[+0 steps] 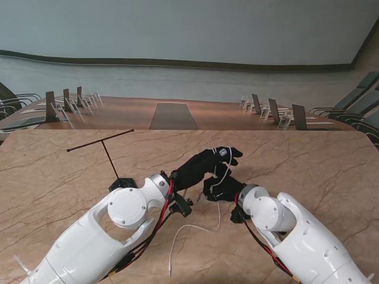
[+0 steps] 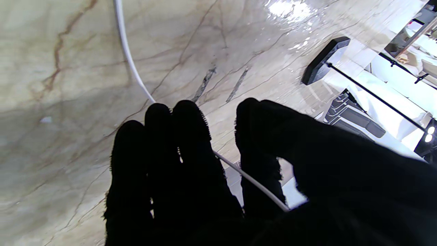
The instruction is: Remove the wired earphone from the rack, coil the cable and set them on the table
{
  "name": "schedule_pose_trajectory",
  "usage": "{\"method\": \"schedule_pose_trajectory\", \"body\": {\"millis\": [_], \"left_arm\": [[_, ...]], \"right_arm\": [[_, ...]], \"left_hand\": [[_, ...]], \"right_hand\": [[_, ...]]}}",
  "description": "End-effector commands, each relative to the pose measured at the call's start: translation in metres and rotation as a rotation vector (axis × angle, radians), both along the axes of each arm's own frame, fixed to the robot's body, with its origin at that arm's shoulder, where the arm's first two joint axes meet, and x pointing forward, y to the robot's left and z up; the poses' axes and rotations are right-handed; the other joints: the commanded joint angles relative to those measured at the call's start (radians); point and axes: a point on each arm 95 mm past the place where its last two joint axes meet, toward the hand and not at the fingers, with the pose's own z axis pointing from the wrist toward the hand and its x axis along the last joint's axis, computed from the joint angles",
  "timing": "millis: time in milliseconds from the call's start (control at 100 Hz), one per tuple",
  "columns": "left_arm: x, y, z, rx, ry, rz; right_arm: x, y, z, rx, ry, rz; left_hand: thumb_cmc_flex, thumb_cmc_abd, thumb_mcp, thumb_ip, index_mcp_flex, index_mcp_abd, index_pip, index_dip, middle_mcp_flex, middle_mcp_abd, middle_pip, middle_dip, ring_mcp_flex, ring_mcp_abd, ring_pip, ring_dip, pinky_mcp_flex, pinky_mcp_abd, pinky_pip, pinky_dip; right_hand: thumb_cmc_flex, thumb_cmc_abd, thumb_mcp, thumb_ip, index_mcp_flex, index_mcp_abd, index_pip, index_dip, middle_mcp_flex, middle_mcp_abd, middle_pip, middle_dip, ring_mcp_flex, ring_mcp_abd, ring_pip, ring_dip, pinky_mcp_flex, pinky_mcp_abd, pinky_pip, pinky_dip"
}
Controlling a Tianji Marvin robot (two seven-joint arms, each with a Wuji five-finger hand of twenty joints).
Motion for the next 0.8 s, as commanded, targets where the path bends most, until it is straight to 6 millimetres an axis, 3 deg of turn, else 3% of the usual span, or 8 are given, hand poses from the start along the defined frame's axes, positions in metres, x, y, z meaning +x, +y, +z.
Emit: {"method": "schedule_pose_trajectory", "body": {"millis": [0, 350, 560, 710, 790], "left_arm": [[-0.004, -0.003, 0.000, -0.006, 0.013, -0.014], [-0.004, -0.006, 0.001, -0.040, 0.021, -0.015], [-0.004, -0.011, 0.005, -0.065, 0.018, -0.031], [-0.007, -0.012, 0.005, -0.067, 0.033, -0.046], [-0.009, -0.012, 0.004, -0.071, 0.043, -0.050]], "right_arm": [[0.004, -0.001, 0.000, -0.009, 0.002, -0.012], [0.009, 0.006, -0.002, -0.039, 0.017, 0.000], [0.012, 0.010, -0.002, -0.053, 0.023, 0.004], [0.015, 0.008, -0.002, -0.059, 0.016, -0.014], [0.017, 0.006, -0.002, -0.066, 0.015, -0.023]], "left_hand": [[0.005, 0.040, -0.007, -0.015, -0.033, -0.048, 0.016, 0.007, -0.025, -0.013, 0.022, 0.012, 0.024, 0.020, 0.020, 0.019, 0.019, 0.036, 0.040, 0.018], [0.009, 0.036, -0.007, -0.015, -0.022, -0.043, 0.013, 0.007, -0.027, -0.011, 0.018, 0.008, 0.009, 0.007, 0.006, 0.019, 0.004, 0.011, 0.013, 0.006], [0.018, 0.035, -0.005, -0.016, -0.015, -0.042, 0.014, 0.006, -0.033, -0.009, 0.028, 0.019, 0.014, -0.029, 0.026, 0.049, -0.001, -0.021, 0.006, 0.001], [0.020, 0.042, -0.007, -0.016, -0.029, -0.045, 0.016, 0.010, -0.080, -0.011, 0.053, 0.066, 0.014, -0.041, 0.100, 0.166, 0.018, -0.003, 0.025, 0.010], [0.020, 0.047, -0.006, -0.016, -0.037, -0.048, 0.014, 0.011, -0.096, -0.015, 0.055, 0.075, 0.009, -0.047, 0.103, 0.179, 0.019, -0.004, 0.025, 0.010]], "right_hand": [[0.082, 0.027, 0.127, 0.086, 0.138, -0.122, 0.170, 0.107, 0.001, 0.063, 0.016, -0.010, -0.011, -0.015, 0.027, 0.015, -0.006, -0.049, 0.009, 0.010], [0.083, 0.020, 0.135, 0.083, 0.140, -0.121, 0.172, 0.103, 0.005, 0.065, 0.019, -0.010, -0.009, -0.013, 0.029, 0.016, -0.004, -0.046, 0.012, 0.012], [0.084, 0.014, 0.140, 0.081, 0.144, -0.119, 0.174, 0.102, 0.009, 0.064, 0.020, -0.010, -0.003, -0.014, 0.031, 0.016, -0.002, -0.045, 0.013, 0.012], [0.084, 0.012, 0.143, 0.078, 0.145, -0.118, 0.174, 0.101, 0.010, 0.067, 0.021, -0.010, -0.003, -0.012, 0.031, 0.016, 0.000, -0.043, 0.014, 0.013], [0.085, 0.011, 0.144, 0.077, 0.145, -0.118, 0.174, 0.101, 0.010, 0.066, 0.022, -0.009, -0.001, -0.012, 0.032, 0.017, 0.000, -0.043, 0.014, 0.013]]}}
